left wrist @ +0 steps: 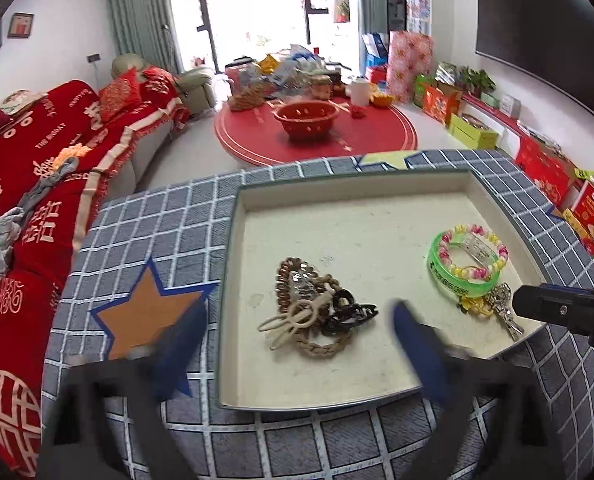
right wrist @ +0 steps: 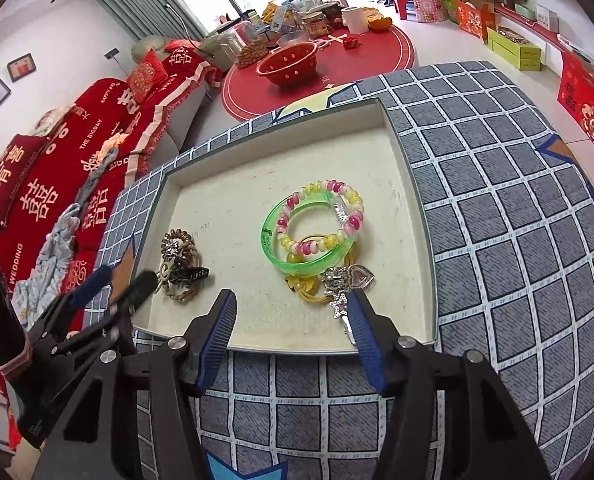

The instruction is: Organize jewelry

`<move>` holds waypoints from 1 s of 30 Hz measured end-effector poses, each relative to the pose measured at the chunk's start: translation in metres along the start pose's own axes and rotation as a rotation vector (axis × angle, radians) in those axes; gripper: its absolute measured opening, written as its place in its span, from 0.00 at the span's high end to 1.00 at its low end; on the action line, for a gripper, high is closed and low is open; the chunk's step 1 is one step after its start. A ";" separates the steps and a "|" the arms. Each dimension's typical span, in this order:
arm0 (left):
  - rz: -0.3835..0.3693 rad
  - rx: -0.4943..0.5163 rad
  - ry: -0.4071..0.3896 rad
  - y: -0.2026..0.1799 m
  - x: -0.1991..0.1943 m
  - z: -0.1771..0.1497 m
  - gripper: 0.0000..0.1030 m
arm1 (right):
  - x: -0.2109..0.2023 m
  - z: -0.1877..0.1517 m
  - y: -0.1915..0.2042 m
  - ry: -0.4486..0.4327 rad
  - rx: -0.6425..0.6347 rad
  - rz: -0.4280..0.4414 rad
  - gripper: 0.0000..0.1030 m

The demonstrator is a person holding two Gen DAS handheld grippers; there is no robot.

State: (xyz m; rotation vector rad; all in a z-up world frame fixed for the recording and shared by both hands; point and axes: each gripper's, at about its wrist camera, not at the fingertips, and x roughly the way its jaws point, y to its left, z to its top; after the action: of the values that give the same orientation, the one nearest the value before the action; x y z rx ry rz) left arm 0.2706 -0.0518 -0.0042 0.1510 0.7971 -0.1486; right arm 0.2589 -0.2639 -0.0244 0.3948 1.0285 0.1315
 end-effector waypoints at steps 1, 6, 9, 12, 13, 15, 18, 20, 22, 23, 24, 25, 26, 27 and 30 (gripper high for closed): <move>0.008 -0.002 -0.018 0.002 -0.004 0.000 0.00 | -0.001 -0.001 0.001 0.000 -0.003 0.000 0.40; 0.003 -0.013 -0.012 0.010 -0.012 0.002 0.00 | -0.004 -0.003 0.009 -0.001 -0.016 -0.007 0.38; 0.003 -0.009 -0.012 0.012 -0.018 -0.001 0.00 | -0.007 -0.005 0.013 -0.005 -0.024 -0.008 0.33; 0.004 -0.004 -0.010 0.012 -0.024 -0.005 0.00 | -0.010 -0.007 0.016 -0.014 -0.030 -0.009 0.20; 0.004 -0.005 -0.007 0.013 -0.026 -0.006 0.00 | -0.011 -0.008 0.017 -0.015 -0.031 -0.010 0.20; 0.001 -0.007 0.000 0.014 -0.028 -0.008 0.00 | -0.012 -0.010 0.018 -0.012 -0.032 -0.016 0.20; -0.002 -0.007 0.008 0.015 -0.033 -0.011 0.00 | -0.014 -0.013 0.020 -0.008 -0.038 -0.032 0.17; 0.000 -0.005 0.011 0.015 -0.036 -0.015 0.00 | -0.015 -0.016 0.023 -0.010 -0.049 -0.051 0.17; -0.004 -0.003 0.013 0.016 -0.039 -0.019 0.00 | -0.016 -0.019 0.025 -0.005 -0.066 -0.077 0.16; -0.005 -0.001 0.013 0.016 -0.041 -0.021 0.00 | -0.017 -0.021 0.026 -0.010 -0.072 -0.094 0.16; -0.006 0.001 0.015 0.017 -0.042 -0.023 0.00 | -0.019 -0.024 0.027 -0.022 -0.079 -0.113 0.16; -0.009 0.003 0.016 0.017 -0.044 -0.026 0.00 | -0.021 -0.026 0.028 -0.037 -0.087 -0.126 0.16; -0.008 0.004 0.015 0.017 -0.045 -0.028 0.00 | -0.023 -0.028 0.029 -0.047 -0.095 -0.136 0.15; -0.003 0.002 0.015 0.017 -0.047 -0.031 0.00 | -0.025 -0.031 0.030 -0.054 -0.105 -0.149 0.15; -0.007 -0.010 0.011 0.020 -0.053 -0.040 0.00 | -0.029 -0.041 0.033 -0.057 -0.134 -0.170 0.15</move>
State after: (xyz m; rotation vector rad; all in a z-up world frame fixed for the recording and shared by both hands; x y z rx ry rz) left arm 0.2099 -0.0210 0.0078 0.1397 0.8098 -0.1505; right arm 0.2113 -0.2310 -0.0074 0.1876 0.9864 0.0363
